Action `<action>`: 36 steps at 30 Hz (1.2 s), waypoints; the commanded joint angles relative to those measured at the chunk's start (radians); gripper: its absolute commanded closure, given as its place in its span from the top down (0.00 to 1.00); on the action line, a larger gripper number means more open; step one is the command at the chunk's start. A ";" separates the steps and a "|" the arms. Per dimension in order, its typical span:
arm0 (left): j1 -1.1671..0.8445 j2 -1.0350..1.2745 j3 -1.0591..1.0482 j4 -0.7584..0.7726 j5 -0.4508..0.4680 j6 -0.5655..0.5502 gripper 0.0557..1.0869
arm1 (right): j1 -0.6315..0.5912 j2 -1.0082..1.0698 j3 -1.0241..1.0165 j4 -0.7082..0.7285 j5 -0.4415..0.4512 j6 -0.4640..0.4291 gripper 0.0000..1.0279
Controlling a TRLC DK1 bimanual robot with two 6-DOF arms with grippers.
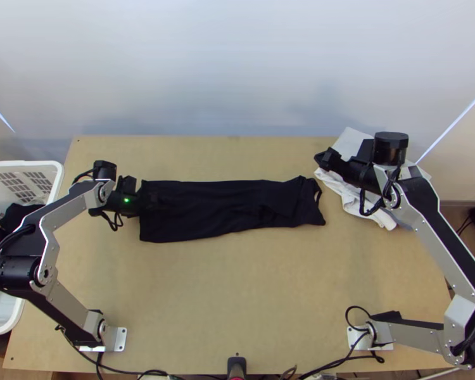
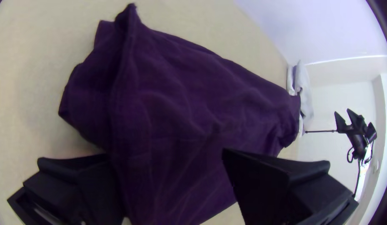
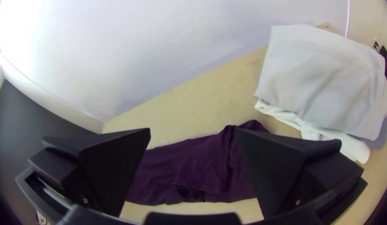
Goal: Fold the t-shirt
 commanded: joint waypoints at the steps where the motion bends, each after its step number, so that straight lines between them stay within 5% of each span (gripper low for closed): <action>1: 0.019 -0.021 -0.023 0.062 -0.036 -0.103 0.23 | 0.006 0.000 -0.001 0.004 0.000 0.010 0.91; 2: 0.017 -0.039 -0.044 0.126 -0.047 -0.112 0.02 | 0.006 0.000 0.001 0.004 0.000 0.010 0.91; 13: 0.131 -0.110 -0.089 0.137 -0.069 -0.020 0.03 | -0.008 -0.017 -0.019 0.003 0.000 0.010 0.91; 19: 0.393 -0.097 -0.035 0.020 -0.087 0.205 0.03 | -0.014 -0.021 -0.030 0.004 0.000 0.005 0.91; 27: 0.639 -0.064 0.088 -0.059 -0.309 0.530 0.03 | -0.008 -0.021 -0.044 0.012 0.002 -0.010 0.91; 36: 0.580 -0.203 0.244 -0.429 -0.365 0.560 0.03 | -0.008 -0.040 -0.070 0.012 0.002 -0.010 0.91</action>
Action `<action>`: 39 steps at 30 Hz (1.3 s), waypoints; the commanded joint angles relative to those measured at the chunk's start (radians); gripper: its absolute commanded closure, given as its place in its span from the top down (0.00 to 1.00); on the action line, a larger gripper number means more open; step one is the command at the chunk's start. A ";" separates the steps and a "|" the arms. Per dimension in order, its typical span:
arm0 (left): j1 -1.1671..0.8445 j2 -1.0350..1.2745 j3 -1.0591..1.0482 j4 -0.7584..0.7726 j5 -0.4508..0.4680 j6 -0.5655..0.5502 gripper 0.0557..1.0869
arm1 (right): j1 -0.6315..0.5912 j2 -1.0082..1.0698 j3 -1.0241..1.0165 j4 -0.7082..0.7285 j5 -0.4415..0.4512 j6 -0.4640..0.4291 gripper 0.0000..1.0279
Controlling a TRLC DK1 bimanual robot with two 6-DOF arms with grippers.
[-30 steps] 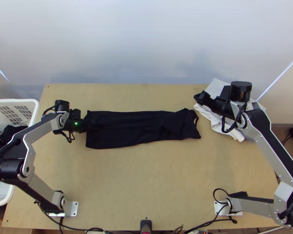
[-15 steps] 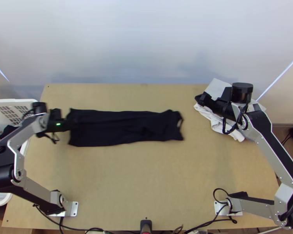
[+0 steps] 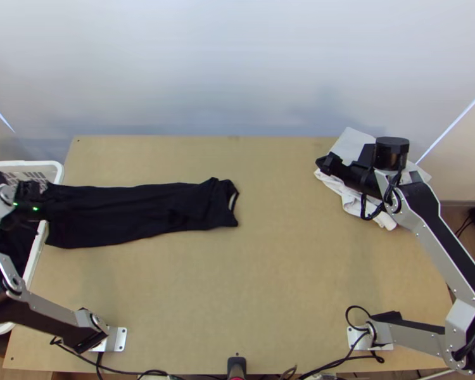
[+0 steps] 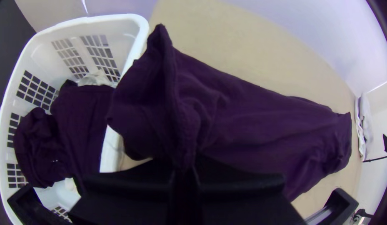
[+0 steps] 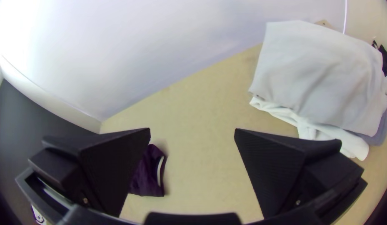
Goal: Fold the t-shirt
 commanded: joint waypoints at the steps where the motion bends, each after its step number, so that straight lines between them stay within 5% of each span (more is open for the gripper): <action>1: -0.061 -0.106 0.123 -0.272 -0.043 0.004 0.03 | 0.000 -0.014 -0.024 0.000 0.000 -0.001 0.91; 16: -0.782 -0.047 0.382 -0.423 -0.040 -0.482 0.03 | -0.009 -0.061 -0.049 0.000 0.000 0.002 0.91; 39: -1.143 0.368 0.636 -0.321 -0.041 -0.595 0.03 | -0.006 -0.095 -0.096 0.003 0.000 0.039 0.91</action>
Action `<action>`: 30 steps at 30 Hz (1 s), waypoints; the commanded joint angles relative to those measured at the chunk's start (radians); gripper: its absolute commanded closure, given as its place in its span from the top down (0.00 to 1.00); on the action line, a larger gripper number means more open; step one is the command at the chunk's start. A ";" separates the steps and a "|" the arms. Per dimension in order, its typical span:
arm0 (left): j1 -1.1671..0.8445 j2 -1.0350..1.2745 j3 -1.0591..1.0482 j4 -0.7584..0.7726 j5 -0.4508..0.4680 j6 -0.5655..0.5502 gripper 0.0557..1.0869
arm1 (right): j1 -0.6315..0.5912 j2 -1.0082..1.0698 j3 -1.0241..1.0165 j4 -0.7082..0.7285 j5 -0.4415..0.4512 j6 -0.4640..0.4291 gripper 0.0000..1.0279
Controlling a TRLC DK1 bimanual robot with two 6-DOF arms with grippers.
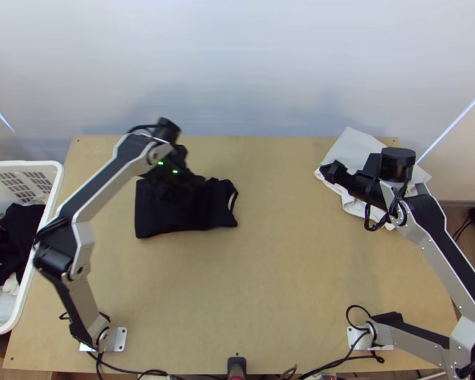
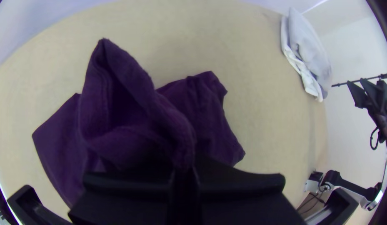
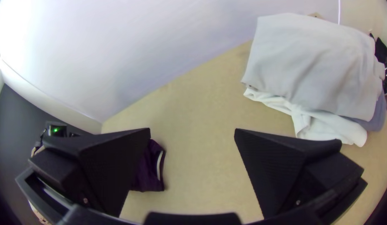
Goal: Fold the t-shirt
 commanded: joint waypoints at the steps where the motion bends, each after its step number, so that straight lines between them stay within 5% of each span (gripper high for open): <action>1: -0.121 0.141 0.104 0.011 -0.001 -0.023 0.03 | 0.002 -0.003 -0.012 0.005 0.000 0.012 0.91; 4: -0.170 0.215 0.170 0.023 -0.002 -0.024 0.03 | 0.010 -0.004 -0.015 0.012 0.000 0.024 0.91; 5: -0.187 0.236 0.194 0.043 -0.002 -0.023 0.11 | 0.013 -0.004 -0.018 0.014 0.000 0.030 0.91; 8: -0.242 0.279 0.285 0.124 -0.002 -0.011 0.88 | 0.028 -0.007 -0.038 0.014 0.000 0.044 0.91; 9: -0.255 0.284 0.311 0.172 -0.002 -0.012 0.96 | 0.031 -0.010 -0.049 0.015 0.000 0.053 0.91; 16: -0.255 0.187 0.329 0.511 0.019 -0.152 0.96 | 0.042 -0.021 -0.109 0.055 0.000 0.060 0.91; 23: -0.129 0.118 0.291 0.333 0.058 -0.080 0.96 | 0.124 0.033 -0.118 0.095 -0.003 0.063 0.91; 26: -0.052 0.011 0.144 0.348 0.056 -0.031 0.96 | 0.174 0.125 -0.098 0.118 -0.104 0.099 0.91; 30: 0.028 -0.153 -0.043 0.414 0.053 0.005 0.96 | 0.179 0.284 -0.080 0.244 -0.301 0.256 0.91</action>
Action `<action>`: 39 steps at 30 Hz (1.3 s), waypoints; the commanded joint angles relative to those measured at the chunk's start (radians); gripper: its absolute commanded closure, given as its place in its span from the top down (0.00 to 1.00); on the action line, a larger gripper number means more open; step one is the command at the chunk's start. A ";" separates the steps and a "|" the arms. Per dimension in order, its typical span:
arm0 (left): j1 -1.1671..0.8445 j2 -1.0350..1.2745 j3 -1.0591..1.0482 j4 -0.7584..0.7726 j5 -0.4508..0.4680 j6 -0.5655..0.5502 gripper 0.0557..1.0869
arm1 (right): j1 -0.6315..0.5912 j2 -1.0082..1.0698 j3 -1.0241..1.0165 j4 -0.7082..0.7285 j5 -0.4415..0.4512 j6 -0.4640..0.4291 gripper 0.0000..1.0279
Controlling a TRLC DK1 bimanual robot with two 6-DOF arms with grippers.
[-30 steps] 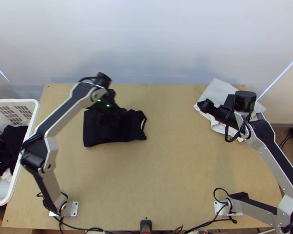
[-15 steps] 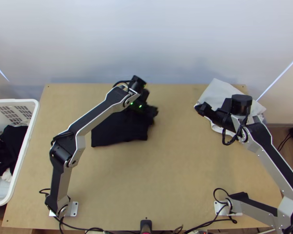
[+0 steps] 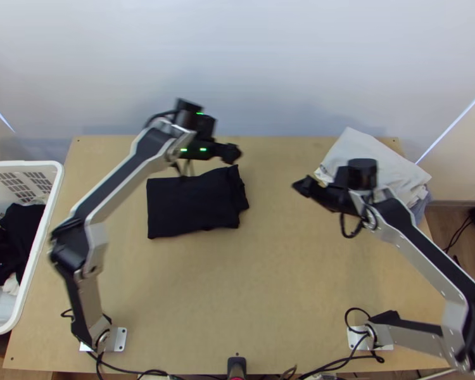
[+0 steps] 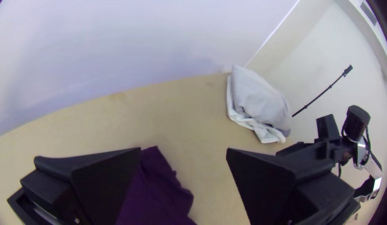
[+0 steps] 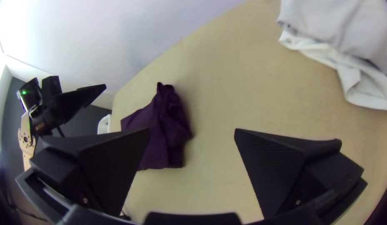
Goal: Fold the t-shirt
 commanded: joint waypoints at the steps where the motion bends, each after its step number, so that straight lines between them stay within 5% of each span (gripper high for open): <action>1: 0.136 -0.234 -0.255 0.046 0.004 0.072 0.96 | 0.040 0.226 0.022 0.151 -0.247 0.190 0.91; 3: 0.168 -0.297 -0.307 0.046 0.003 0.078 0.96 | 0.040 0.316 0.041 0.186 -0.300 0.253 0.91; 7: 0.236 -0.382 -0.383 0.046 0.003 0.088 0.96 | 0.048 0.496 0.133 0.191 -0.397 0.225 0.91; 13: 0.270 -0.445 -0.436 0.046 0.003 0.065 0.96 | 0.105 0.682 0.279 0.189 -0.445 -0.101 0.96; 18: 0.285 -0.470 -0.453 0.046 -0.002 0.059 0.96 | 0.146 0.758 0.363 0.185 -0.415 -0.213 0.96; 39: 0.345 -0.511 -0.493 0.043 -0.003 0.052 0.96 | 0.359 1.008 0.831 0.035 -0.342 -0.140 0.96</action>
